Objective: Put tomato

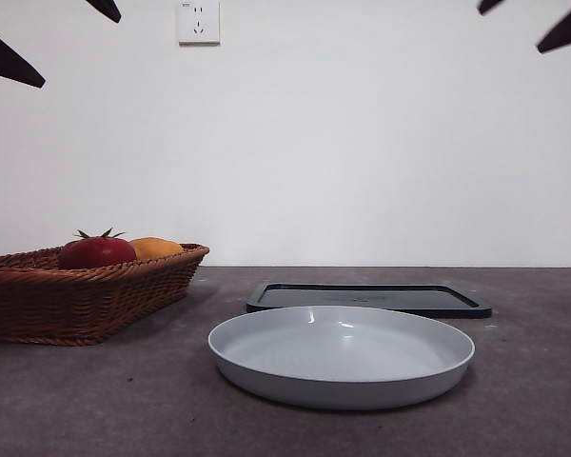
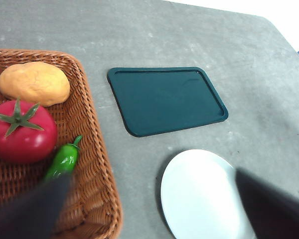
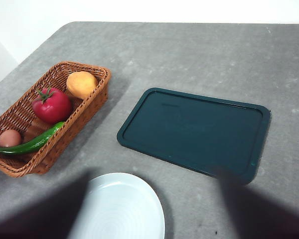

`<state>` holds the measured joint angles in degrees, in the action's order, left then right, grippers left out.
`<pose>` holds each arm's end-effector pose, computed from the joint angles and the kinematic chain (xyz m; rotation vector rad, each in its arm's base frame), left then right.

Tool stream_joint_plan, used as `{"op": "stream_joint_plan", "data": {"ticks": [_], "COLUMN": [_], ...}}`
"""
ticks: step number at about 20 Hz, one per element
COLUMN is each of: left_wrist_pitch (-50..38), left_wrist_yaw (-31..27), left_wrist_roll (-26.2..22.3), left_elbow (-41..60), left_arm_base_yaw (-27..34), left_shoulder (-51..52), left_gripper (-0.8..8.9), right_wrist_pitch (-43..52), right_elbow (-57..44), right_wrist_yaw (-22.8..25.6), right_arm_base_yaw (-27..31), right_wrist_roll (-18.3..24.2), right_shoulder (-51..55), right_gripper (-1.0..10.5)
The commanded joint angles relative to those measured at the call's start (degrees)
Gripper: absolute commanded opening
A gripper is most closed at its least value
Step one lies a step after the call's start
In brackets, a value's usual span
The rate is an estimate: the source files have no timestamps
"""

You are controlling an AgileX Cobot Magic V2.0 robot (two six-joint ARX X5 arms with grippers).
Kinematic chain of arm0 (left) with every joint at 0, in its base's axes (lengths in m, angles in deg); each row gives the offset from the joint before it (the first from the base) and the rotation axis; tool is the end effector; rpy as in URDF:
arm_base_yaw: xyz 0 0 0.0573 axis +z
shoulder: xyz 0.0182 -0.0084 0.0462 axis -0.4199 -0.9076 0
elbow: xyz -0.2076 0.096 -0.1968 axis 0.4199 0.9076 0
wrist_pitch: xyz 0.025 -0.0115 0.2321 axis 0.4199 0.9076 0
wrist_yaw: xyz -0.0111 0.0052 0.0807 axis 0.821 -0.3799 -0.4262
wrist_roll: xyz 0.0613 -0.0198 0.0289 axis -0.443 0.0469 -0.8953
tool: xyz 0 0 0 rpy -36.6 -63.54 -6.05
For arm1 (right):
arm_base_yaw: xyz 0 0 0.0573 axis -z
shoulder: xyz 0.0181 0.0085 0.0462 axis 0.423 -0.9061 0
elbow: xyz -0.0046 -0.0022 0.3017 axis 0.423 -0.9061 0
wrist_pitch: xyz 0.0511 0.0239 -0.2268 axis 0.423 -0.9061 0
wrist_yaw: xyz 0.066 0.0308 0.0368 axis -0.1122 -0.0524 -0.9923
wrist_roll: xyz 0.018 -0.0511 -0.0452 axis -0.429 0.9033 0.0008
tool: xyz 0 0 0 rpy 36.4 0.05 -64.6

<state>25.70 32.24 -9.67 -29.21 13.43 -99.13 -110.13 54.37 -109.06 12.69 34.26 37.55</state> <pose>0.1819 -0.0589 0.3543 -0.2248 0.5953 -0.5540 0.1564 0.0526 0.3529 0.1824 0.4900 0.5083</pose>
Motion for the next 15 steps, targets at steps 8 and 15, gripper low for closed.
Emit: {"op": "stream_joint_plan", "data": {"ticks": [8,15], "left_wrist_pitch": [-0.44,8.83], "left_wrist_yaw": [-0.02,-10.05], "left_wrist_roll": [0.15,-2.32], "left_elbow": [-1.55,-10.78], "left_arm_base_yaw": [-0.15,1.07], "left_shoulder": [-0.77,-12.04], "left_gripper": [8.01,7.78], "right_wrist_pitch": [0.57,0.55], "right_elbow": [0.87,0.87], "right_wrist_yaw": [-0.04,-0.07], "right_arm_base_yaw": [-0.2,-0.2], "right_wrist_roll": [0.31,0.28], "right_shoulder": [-0.42,-0.42], "right_gripper": [5.5,5.5]}}
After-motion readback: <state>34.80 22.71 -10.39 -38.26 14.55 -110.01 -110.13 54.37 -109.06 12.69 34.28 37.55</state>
